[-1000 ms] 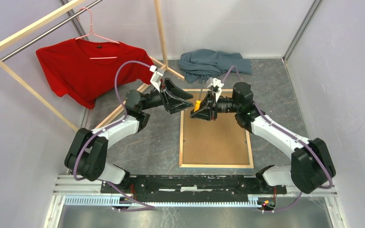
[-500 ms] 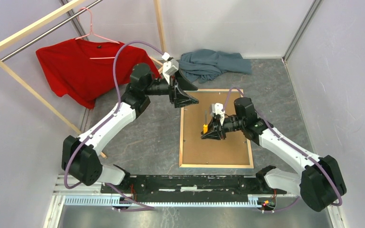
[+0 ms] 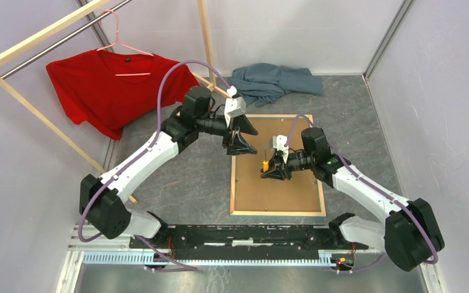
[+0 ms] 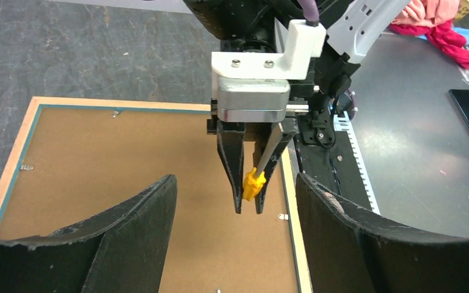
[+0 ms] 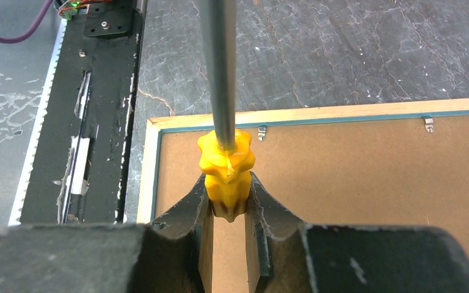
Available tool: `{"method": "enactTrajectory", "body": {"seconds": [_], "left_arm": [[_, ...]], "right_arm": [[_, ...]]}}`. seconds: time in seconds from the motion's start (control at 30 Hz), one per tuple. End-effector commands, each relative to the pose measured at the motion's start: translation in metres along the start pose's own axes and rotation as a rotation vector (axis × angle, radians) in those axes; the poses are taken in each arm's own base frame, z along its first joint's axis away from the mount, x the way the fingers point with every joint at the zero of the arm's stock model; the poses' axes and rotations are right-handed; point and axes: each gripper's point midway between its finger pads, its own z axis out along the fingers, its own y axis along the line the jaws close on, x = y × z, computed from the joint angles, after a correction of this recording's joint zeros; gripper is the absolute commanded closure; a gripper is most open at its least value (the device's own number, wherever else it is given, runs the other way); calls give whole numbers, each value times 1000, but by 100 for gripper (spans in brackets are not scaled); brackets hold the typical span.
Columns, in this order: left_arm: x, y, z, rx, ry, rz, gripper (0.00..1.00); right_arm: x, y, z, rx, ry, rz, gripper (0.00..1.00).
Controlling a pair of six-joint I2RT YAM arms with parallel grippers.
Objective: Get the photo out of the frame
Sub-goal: Adjust the screwdriver.
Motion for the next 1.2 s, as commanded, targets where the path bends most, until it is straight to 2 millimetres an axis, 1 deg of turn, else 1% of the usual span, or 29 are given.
{"method": "enactTrajectory", "body": {"seconds": [0.0,0.17,0.37,0.47,0.57,0.63,0.83,0.9,1.03,1.17], "left_arm": [[-9,-2,5,11,7,84,22],[-9,-3,16,24,16,76,23],[-10,-4,24,33,22,69,32],[-11,-5,26,40,20,63,38],[-11,-7,26,49,21,58,46],[-11,-7,26,47,20,63,49],[-7,-7,23,34,42,86,70],[-3,-5,22,17,61,96,75],[7,0,16,-26,107,133,76],[12,3,12,-55,135,165,77]], "right_arm": [[2,-8,1,23,-1,-44,100],[6,-11,2,29,9,-40,100],[9,-13,3,36,18,-38,100],[12,-15,3,42,26,-39,100],[14,-16,3,46,34,-37,100],[15,-17,3,50,39,-37,100],[14,-20,2,60,41,-36,100],[11,-22,1,70,38,-39,100],[7,-26,-5,92,32,-57,100],[11,-27,-8,96,48,-59,100]]}}
